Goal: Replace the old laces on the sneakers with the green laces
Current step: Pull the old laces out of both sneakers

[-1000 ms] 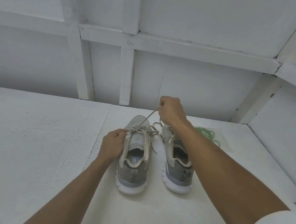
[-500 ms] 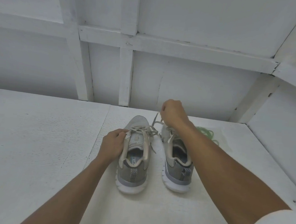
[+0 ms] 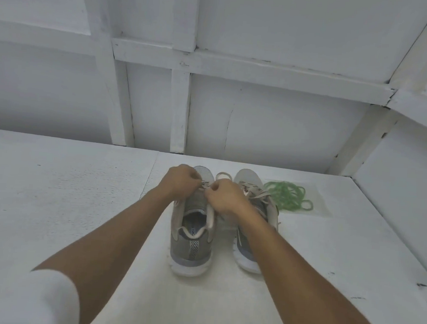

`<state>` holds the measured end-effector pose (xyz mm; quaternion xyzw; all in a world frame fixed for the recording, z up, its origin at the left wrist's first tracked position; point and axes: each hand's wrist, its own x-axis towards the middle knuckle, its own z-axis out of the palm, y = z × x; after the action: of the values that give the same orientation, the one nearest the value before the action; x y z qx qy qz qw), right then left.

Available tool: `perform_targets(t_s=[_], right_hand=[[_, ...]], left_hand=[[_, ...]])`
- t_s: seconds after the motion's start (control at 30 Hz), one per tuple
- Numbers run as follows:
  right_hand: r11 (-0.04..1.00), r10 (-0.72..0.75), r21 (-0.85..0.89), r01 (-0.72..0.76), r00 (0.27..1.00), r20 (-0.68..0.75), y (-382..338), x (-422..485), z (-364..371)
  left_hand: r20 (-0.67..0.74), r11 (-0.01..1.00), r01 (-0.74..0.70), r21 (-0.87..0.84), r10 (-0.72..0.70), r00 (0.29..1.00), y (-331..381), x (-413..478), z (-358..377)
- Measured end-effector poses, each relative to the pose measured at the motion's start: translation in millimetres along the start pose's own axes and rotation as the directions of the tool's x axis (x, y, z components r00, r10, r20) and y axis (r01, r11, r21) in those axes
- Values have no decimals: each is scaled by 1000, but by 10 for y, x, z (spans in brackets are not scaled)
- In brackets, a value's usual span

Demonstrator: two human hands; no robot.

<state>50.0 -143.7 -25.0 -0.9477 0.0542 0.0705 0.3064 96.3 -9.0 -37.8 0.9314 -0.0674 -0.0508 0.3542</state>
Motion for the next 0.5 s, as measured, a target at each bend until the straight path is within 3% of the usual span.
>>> perform_targets(t_s=[0.2,0.33,0.43,0.5], right_hand=[[933,129,353,-77,983,-127,90,-152,249],[926,140,375,-50,966,-218,101,-173,353],[930,122,368,-20,959,-255,97,-193,379],[930,125,368,-18,955,-268,95,-201,379]], left_hand=[[167,963,-39,268,-6,986,94,152,33],[158,950,-85,301,38,987,99,152,34],[76,991,29,128,-39,996,45,156,-60],[22,963,195,-186,-194,981,-51,177,-172]])
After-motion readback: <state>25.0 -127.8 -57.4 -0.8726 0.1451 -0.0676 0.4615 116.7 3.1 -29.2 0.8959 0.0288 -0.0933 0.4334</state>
